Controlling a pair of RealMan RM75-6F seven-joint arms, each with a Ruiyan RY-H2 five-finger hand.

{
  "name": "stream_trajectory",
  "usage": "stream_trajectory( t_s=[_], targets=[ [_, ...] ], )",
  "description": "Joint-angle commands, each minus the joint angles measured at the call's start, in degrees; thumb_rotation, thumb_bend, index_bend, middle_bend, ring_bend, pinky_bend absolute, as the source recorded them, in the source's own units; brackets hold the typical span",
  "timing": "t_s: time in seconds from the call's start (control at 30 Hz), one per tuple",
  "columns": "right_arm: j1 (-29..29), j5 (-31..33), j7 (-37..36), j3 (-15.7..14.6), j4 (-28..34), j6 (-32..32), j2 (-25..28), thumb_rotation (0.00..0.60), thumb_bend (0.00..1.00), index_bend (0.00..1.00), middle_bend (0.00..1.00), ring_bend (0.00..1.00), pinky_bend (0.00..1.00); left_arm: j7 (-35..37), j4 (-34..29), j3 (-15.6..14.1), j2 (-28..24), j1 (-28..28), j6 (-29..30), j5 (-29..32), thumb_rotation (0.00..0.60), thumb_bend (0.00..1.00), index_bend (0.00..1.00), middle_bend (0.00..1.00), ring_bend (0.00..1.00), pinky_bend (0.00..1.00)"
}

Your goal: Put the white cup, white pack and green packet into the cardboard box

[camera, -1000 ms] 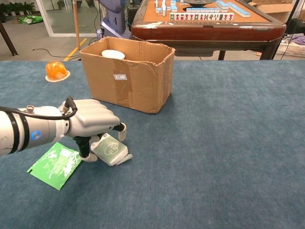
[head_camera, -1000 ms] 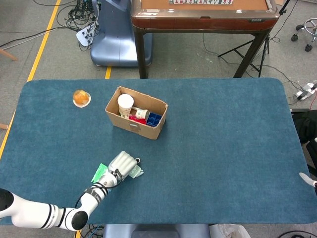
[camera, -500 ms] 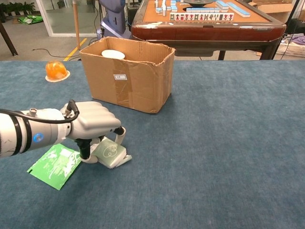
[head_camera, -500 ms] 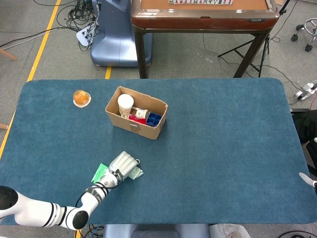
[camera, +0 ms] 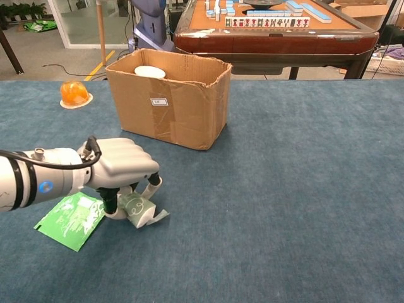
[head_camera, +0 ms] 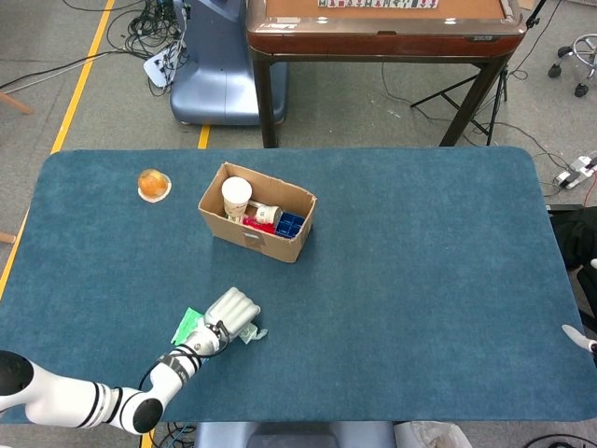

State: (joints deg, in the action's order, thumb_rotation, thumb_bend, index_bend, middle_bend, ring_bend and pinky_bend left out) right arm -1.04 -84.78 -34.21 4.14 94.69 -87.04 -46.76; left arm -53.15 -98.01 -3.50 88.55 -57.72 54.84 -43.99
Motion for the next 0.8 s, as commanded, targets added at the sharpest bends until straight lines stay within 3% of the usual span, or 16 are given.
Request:
stream_trajectory(
  t_s=[0.03, 0.23, 0.8],
  targets=[
    [0.0, 0.0, 0.0, 0.0, 0.0, 0.0, 0.0, 0.6, 0.08, 0.19, 0.19, 0.04, 0.17, 0.5, -0.4, -0.1, -0.4, 0.1, 0.2, -0.4, 0.6, 0.22, 0.62, 1.0, 0.84, 0.91],
    [0.1, -0.1, 0.2, 0.0, 0.0, 0.3, 0.0, 0.6, 0.09, 0.19, 0.19, 0.04, 0.17, 0.8, -2.5, -0.5, -1.7, 0.6, 1.5, -1.5, 0.6, 0.22, 0.67, 1.0, 0.84, 0.91],
    [0.1, -0.9, 1.2, -0.3, 0.5, 0.1, -0.1, 0.6, 0.09, 0.19, 0.19, 0.04, 0.17, -2.5, -13.1, -2.3, -9.4, 3.0, 9.8, -6.3, 0.6, 0.22, 0.68, 1.0, 0.83, 0.91]
  ],
)
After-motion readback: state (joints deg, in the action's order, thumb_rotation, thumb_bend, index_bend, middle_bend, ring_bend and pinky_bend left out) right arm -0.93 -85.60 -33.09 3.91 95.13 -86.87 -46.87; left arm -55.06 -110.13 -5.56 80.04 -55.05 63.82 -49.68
